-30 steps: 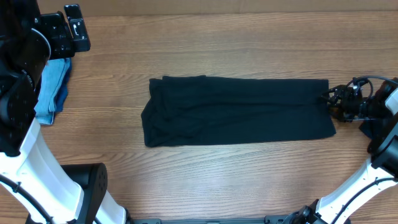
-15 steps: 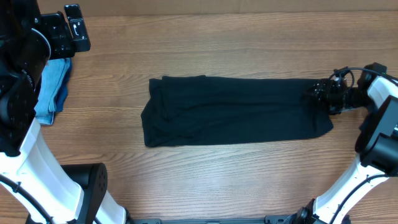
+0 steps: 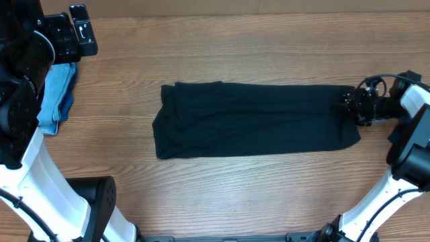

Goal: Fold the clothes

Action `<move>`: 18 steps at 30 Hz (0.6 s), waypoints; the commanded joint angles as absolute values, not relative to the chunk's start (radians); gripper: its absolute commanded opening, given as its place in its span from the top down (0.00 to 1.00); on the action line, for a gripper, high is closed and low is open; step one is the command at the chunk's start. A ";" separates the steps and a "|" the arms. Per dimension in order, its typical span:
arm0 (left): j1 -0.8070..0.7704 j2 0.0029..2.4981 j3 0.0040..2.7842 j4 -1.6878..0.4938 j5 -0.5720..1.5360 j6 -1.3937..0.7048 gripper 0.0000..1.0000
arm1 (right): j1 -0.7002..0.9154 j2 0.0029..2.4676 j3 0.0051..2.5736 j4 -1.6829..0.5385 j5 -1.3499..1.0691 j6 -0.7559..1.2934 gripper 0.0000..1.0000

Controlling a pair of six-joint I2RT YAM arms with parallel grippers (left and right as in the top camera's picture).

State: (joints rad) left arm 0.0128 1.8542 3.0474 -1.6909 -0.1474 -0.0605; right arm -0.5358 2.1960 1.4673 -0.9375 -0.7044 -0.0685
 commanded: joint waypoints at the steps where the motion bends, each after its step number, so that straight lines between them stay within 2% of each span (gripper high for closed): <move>1: 0.012 1.853 3.046 -1.689 -0.160 -0.067 0.00 | -0.581 2.300 1.406 -0.936 -0.447 -0.047 0.55; 4: 0.012 1.853 3.046 -1.689 -0.160 -0.067 0.00 | -0.581 2.300 1.406 -0.935 -0.450 -0.047 0.64; 12: 0.012 1.853 3.046 -1.689 -0.160 -0.067 0.00 | -0.576 2.300 1.407 -0.925 -0.492 -0.052 0.67; 18: 0.012 1.853 3.046 -1.689 -0.160 -0.067 0.00 | -0.576 2.300 1.407 -0.925 -0.525 -0.052 0.80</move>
